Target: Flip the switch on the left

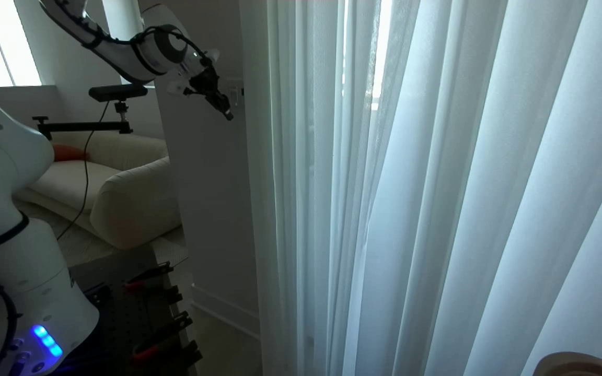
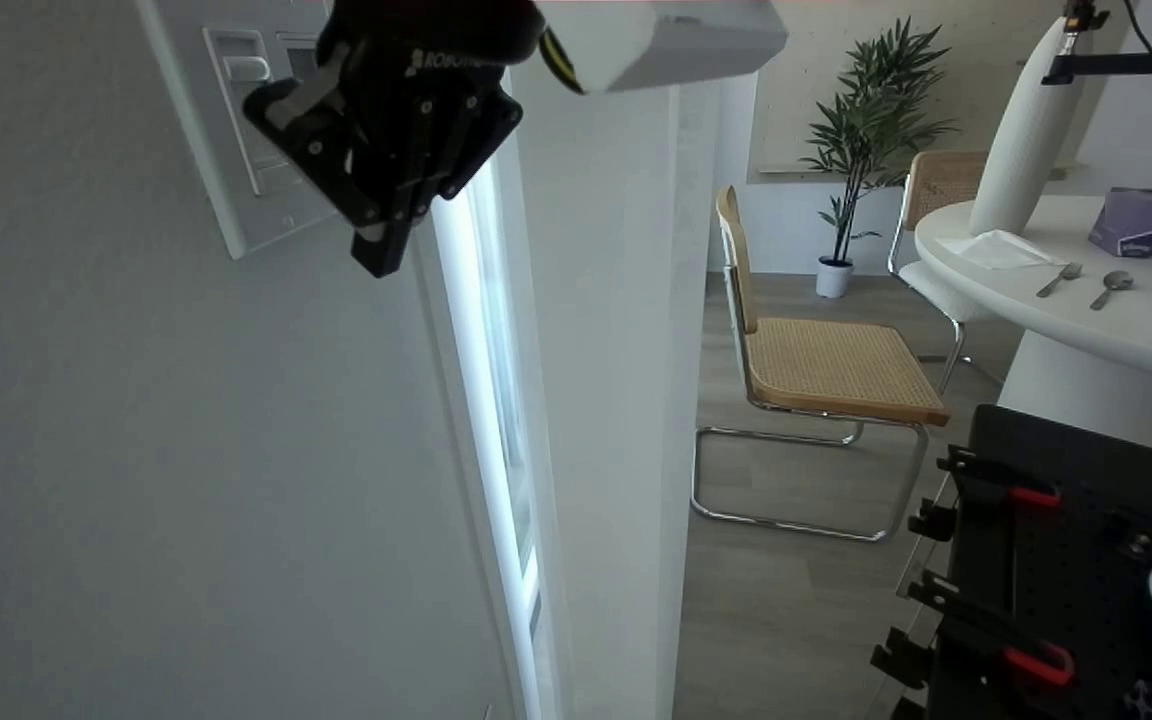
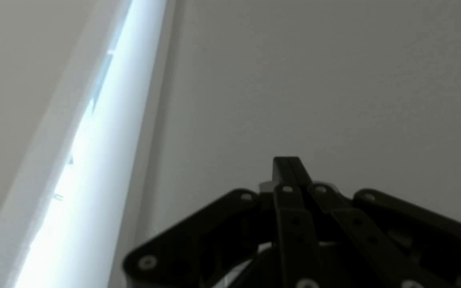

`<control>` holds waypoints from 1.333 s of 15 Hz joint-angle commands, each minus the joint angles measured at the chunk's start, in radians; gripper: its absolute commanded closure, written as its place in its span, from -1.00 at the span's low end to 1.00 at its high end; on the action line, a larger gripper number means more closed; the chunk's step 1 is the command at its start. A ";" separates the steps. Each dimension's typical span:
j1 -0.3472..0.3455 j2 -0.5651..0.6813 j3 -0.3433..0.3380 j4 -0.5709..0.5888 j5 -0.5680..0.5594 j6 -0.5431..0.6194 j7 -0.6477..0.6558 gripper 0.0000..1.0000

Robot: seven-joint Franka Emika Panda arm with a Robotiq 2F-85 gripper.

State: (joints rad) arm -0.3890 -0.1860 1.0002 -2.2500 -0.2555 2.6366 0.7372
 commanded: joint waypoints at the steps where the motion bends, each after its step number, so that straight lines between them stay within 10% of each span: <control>1: -0.024 -0.001 0.043 0.092 0.056 -0.276 0.005 1.00; 8: -0.016 0.031 0.034 0.293 0.203 -0.846 -0.066 1.00; 9: 0.128 0.068 -0.108 0.322 0.187 -0.925 -0.059 0.48; 20: 0.442 0.137 -0.700 0.598 0.294 -1.548 -0.436 -0.98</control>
State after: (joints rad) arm 0.0123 -0.1245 0.3857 -1.7549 0.0374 1.1789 0.3916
